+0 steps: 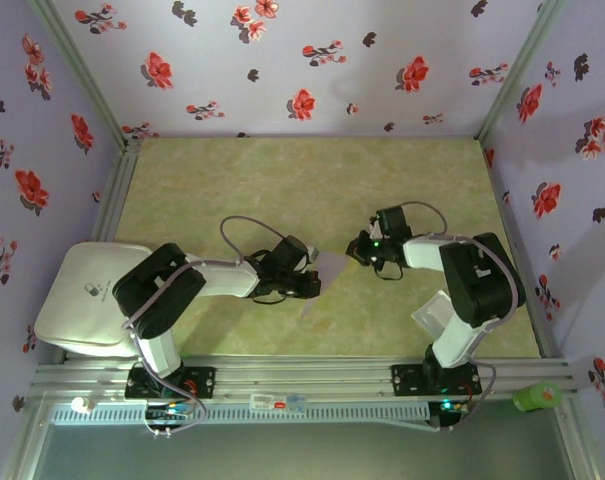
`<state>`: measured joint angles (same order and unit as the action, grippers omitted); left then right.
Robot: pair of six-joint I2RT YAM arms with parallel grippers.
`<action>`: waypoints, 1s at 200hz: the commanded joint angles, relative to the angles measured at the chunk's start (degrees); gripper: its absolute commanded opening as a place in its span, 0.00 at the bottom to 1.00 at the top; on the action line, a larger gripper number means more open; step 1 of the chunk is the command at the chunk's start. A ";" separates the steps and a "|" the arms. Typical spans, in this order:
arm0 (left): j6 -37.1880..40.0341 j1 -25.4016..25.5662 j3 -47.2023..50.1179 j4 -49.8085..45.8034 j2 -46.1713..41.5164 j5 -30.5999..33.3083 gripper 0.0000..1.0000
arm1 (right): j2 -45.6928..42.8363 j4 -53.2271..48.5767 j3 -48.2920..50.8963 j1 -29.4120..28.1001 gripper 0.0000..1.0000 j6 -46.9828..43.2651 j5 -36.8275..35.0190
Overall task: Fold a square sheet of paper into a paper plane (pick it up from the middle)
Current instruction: Fold the wing for the fifth time at the center of the table.
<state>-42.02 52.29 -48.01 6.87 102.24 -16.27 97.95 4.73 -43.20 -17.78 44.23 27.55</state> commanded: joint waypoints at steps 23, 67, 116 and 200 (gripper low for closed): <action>-4.05 0.88 1.42 -3.32 -1.01 0.80 0.00 | -5.46 -3.51 -1.12 0.32 0.09 -0.95 -0.59; -22.12 3.22 4.51 13.78 -1.01 11.09 0.00 | -12.63 -3.07 5.35 -1.93 0.13 2.68 -0.06; -18.89 4.13 1.02 10.87 -9.08 15.60 0.18 | -16.07 -2.50 11.00 -4.53 0.16 5.39 -0.85; -9.35 -5.64 0.90 -2.36 -9.80 0.51 0.21 | -15.68 0.69 12.16 -6.73 0.20 7.40 -0.92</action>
<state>-56.90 47.22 -44.97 10.28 88.77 -7.05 81.38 3.36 -31.05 -23.66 50.15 26.76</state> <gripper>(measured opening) 0.229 0.195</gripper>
